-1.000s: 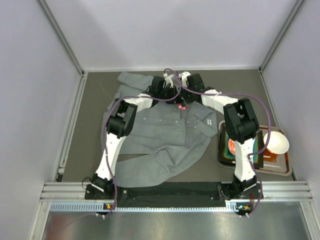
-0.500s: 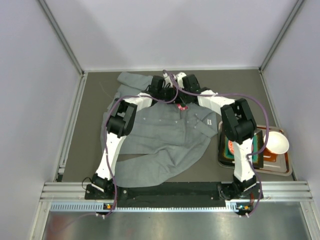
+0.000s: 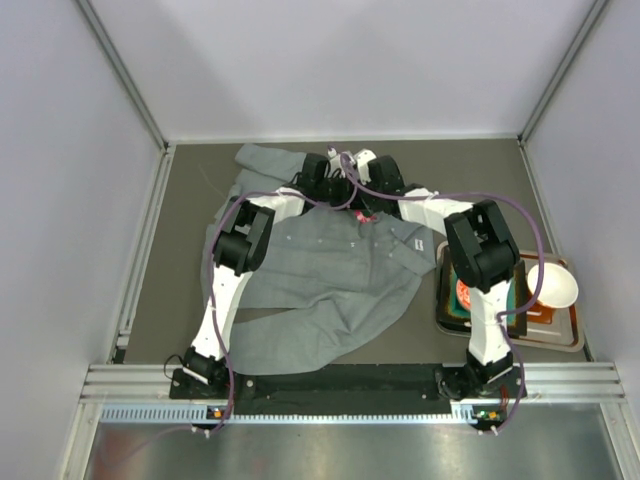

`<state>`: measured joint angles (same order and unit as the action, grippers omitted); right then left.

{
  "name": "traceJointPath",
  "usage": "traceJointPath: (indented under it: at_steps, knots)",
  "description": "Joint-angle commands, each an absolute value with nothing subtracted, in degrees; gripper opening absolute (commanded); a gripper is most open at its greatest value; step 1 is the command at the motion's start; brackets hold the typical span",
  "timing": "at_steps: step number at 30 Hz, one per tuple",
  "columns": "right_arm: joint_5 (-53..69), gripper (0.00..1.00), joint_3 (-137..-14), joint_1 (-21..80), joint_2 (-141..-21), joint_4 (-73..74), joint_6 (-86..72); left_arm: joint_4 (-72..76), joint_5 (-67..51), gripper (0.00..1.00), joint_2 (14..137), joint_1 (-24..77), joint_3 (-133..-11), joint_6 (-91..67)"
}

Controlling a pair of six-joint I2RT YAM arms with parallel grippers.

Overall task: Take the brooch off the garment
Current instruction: Open the brooch with the flattened clothing.

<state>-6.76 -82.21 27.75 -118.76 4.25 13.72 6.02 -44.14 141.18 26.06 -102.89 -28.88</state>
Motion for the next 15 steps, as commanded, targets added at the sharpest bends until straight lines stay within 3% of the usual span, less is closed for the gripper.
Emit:
traceJointPath:
  at_steps: [1,11,15]
  knots:
    - [5.2,0.42,-83.7,31.0,-119.0,1.6,4.2,5.6,-50.5,0.00,141.7,30.6,-99.3,-29.4]
    - [11.8,0.39,-69.7,21.9,-109.4,-9.1,-16.3,19.2,-44.3,0.00,138.0,30.0,-89.1,-34.0]
    - [14.9,0.33,-65.1,19.1,-107.8,-16.0,-23.9,21.4,-43.2,0.00,137.6,30.0,-87.9,-35.4]
